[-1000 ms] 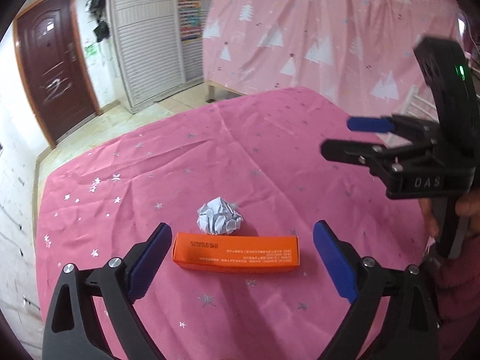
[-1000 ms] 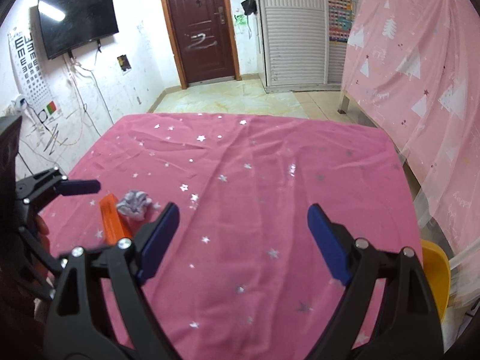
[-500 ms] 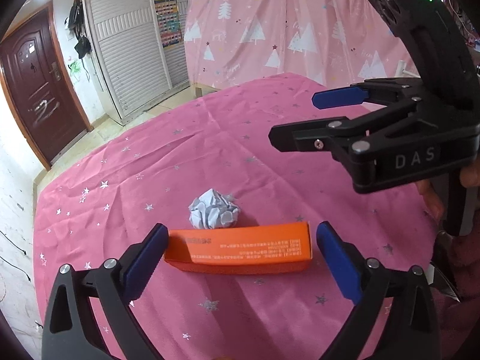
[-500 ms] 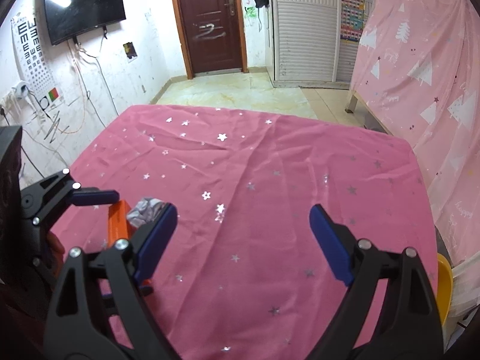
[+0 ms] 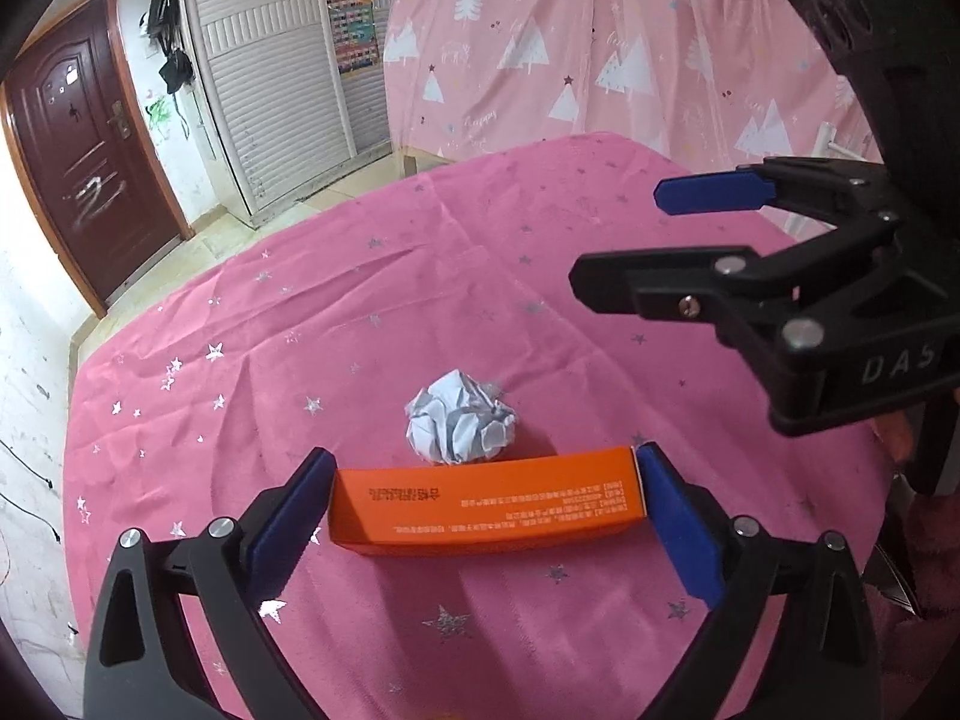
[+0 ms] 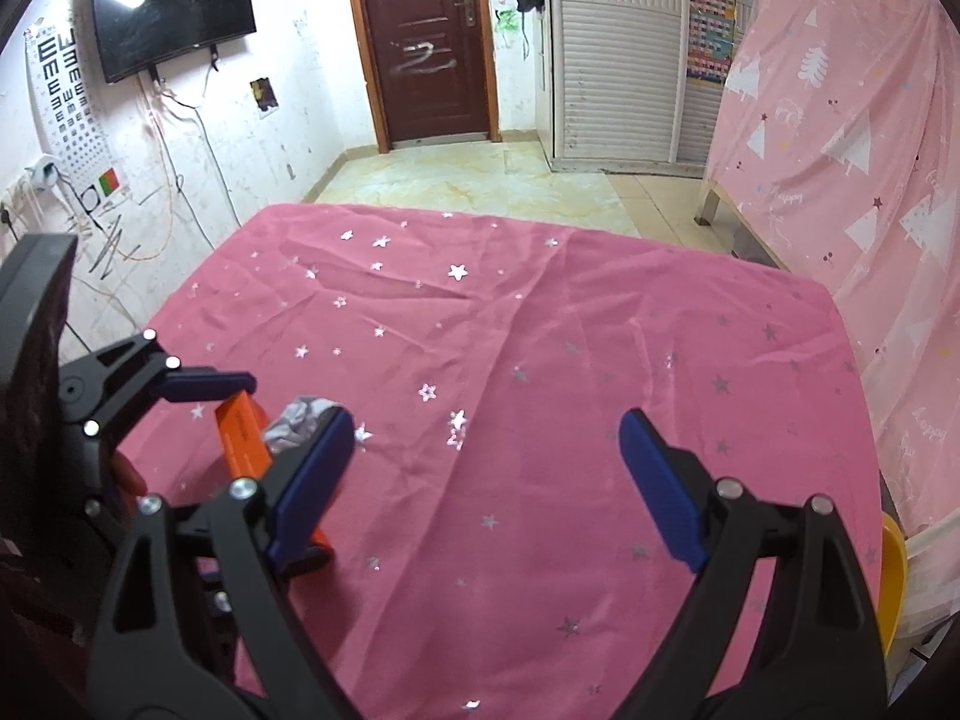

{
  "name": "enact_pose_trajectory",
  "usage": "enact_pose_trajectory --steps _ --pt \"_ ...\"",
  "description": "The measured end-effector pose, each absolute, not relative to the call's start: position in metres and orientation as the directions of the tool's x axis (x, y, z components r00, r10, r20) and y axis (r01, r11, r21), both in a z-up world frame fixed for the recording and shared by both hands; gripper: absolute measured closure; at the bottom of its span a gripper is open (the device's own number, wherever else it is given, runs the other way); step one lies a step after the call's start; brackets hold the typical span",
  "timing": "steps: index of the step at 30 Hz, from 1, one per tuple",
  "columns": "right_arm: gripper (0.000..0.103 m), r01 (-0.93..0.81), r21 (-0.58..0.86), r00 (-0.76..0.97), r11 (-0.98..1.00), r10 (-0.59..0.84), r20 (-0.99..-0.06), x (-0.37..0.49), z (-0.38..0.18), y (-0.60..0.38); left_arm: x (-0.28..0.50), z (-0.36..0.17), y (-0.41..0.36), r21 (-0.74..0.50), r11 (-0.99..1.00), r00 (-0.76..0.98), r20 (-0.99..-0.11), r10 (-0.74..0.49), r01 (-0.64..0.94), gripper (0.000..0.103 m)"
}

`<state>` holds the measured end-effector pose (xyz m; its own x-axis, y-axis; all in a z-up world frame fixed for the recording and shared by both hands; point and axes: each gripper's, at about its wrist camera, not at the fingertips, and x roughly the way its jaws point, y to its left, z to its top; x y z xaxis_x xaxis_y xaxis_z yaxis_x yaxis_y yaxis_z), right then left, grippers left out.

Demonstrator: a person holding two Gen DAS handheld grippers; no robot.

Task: Collect trash
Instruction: 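Grasp the orange box with the left gripper while the right gripper grasps the white paper ball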

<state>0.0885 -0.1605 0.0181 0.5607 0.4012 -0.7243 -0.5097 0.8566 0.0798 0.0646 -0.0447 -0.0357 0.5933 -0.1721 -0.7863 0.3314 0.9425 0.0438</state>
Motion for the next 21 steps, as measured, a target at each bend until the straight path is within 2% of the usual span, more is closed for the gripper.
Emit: enact_pose_trajectory --steps 1,7,21 --pt "0.017 -0.512 0.08 0.558 0.855 0.402 -0.726 0.088 0.017 -0.159 0.066 -0.036 -0.044 0.039 0.945 0.594 -0.786 -0.172 0.326 0.017" --pt "0.017 -0.543 0.072 0.532 0.837 0.409 -0.742 0.086 0.011 -0.142 0.057 -0.035 -0.038 0.014 0.948 0.595 -0.782 -0.187 0.317 0.017" --pt "0.017 -0.622 0.095 0.448 0.778 0.452 -0.771 0.072 -0.003 -0.094 0.015 -0.031 0.013 0.027 0.98 0.633 -0.766 -0.107 0.198 0.017"
